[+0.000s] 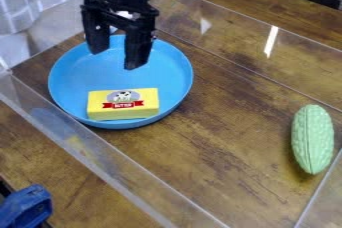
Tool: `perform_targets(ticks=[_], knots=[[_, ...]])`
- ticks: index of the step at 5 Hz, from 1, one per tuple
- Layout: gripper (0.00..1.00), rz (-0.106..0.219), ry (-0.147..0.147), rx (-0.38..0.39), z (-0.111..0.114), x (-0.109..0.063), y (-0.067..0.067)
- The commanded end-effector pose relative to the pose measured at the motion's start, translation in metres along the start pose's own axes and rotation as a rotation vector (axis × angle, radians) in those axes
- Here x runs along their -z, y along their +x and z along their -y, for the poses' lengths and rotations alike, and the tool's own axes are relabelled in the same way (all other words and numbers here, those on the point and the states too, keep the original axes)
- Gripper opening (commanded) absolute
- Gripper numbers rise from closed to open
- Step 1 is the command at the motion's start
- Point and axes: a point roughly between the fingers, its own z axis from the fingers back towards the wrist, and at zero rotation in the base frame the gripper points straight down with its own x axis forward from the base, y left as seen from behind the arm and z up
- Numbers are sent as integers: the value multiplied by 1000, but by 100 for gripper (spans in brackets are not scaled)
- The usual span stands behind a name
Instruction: Remove the white object from inside the blue tray and put it on the table
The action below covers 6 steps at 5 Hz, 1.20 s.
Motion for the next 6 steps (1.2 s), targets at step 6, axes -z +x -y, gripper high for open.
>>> perform_targets(ticks=[6], knots=[[100, 142, 58, 295, -61, -55, 58]])
